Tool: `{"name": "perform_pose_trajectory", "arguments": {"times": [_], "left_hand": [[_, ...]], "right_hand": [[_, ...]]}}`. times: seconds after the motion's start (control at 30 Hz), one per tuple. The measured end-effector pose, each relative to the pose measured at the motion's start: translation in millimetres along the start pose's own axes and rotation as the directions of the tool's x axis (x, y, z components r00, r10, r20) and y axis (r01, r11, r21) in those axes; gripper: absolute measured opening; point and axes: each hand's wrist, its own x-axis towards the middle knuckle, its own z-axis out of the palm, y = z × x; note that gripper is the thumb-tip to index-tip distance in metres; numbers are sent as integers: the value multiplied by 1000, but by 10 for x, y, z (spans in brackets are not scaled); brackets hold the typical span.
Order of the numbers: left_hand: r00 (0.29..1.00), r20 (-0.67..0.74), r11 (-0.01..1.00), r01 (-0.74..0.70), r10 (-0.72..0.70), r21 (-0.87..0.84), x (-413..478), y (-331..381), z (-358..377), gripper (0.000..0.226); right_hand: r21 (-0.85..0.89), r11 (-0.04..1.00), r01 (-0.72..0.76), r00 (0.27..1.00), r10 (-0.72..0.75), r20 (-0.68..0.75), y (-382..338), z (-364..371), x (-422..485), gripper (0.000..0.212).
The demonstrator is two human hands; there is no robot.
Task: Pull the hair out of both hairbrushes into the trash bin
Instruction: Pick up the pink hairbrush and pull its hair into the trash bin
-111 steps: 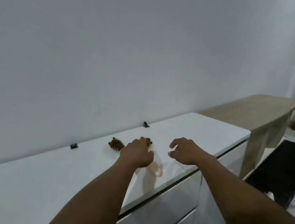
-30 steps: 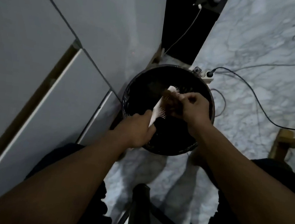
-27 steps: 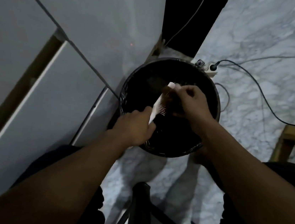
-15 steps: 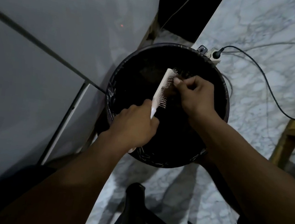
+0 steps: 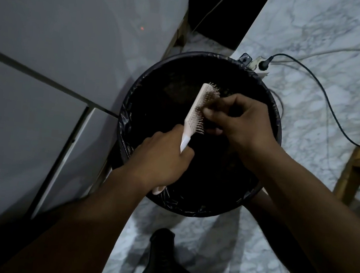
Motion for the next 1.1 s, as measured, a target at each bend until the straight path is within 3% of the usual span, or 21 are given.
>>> {"name": "perform_pose_trajectory", "arguments": {"times": [0.13, 0.3, 0.37, 0.43, 0.53, 0.57, 0.67, 0.83, 0.97, 1.1], "left_hand": [[999, -24, 998, -26, 25, -59, 29, -9, 8, 14], [999, -37, 990, -2, -3, -142, 49, -27, -28, 15], [1000, -26, 993, -7, 4, -119, 46, -46, -22, 12], [999, -26, 995, -24, 22, -92, 39, -54, -9, 11], [998, -31, 997, -52, 50, -64, 36, -50, 10, 15], [999, -23, 997, -49, 48, -54, 34, -49, 12, 14], [999, 5, 999, -32, 32, -36, 33, -50, 13, 16], [1000, 1, 999, 23, -23, -43, 51, -51, -25, 14], [987, -32, 988, 154, -155, -25, 89, -130, -25, 17], [980, -111, 985, 158, -164, -63, 121, -138, -74, 17]], "right_hand": [[302, 940, -158, 984, 174, -26, -32, -34, 46, 21], [607, 704, -368, 916, 388, 104, -44, -14, 91, 23], [572, 708, -414, 898, 419, 131, -46, -44, 101, 22], [431, 806, -406, 912, 390, 129, -42, -60, 94, 22], [245, 927, -284, 959, 273, 77, 4, -37, 72, 39], [224, 947, -230, 973, 230, 29, 14, -28, 64, 34], [246, 952, -180, 971, 212, -111, 6, -21, 54, 7], [379, 882, -278, 936, 337, -98, -3, 24, 66, 15], [142, 973, -181, 963, 204, -176, -25, -27, 85, 18], [-27, 974, -226, 972, 223, -77, -52, -180, 113, 20]]}}
